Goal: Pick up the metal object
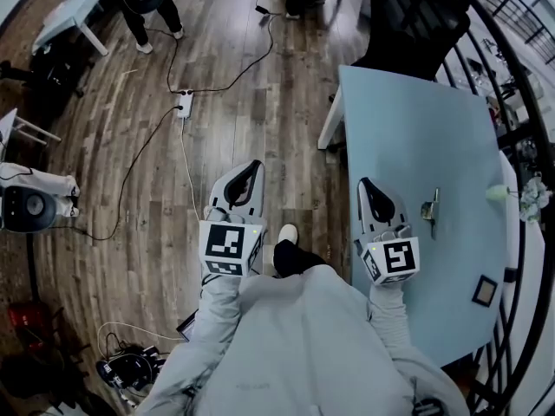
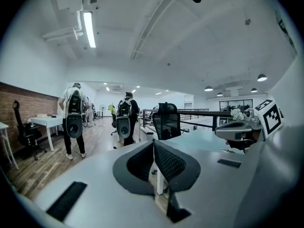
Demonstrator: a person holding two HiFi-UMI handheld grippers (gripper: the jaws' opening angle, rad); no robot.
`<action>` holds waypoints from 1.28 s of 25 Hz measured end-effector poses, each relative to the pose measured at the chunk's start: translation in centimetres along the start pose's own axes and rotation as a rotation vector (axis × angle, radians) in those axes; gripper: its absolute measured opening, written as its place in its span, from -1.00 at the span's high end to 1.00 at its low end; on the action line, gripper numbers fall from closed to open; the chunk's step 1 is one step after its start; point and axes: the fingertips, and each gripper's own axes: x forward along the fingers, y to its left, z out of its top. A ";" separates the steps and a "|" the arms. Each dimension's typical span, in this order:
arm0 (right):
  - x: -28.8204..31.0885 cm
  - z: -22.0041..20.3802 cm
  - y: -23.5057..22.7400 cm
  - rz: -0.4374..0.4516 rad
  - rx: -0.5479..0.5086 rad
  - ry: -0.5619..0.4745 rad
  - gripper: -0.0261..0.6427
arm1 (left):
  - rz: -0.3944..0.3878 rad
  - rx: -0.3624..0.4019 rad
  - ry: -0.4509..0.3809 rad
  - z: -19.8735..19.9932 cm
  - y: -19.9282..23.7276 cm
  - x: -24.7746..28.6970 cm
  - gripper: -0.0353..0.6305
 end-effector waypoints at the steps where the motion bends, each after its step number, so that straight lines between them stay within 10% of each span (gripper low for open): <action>1: 0.6 0.2 -0.9 -0.003 0.002 -0.005 0.85 | -0.003 0.008 -0.003 0.6 0.1 1.1 0.81; 19: 2.3 0.4 -10.0 -0.192 0.076 -0.028 0.85 | -0.176 0.106 0.000 4.5 -2.6 12.8 0.81; 32: -2.6 -1.3 -23.0 -0.727 0.156 0.048 0.85 | -0.729 0.214 -0.019 9.3 -16.9 30.4 0.81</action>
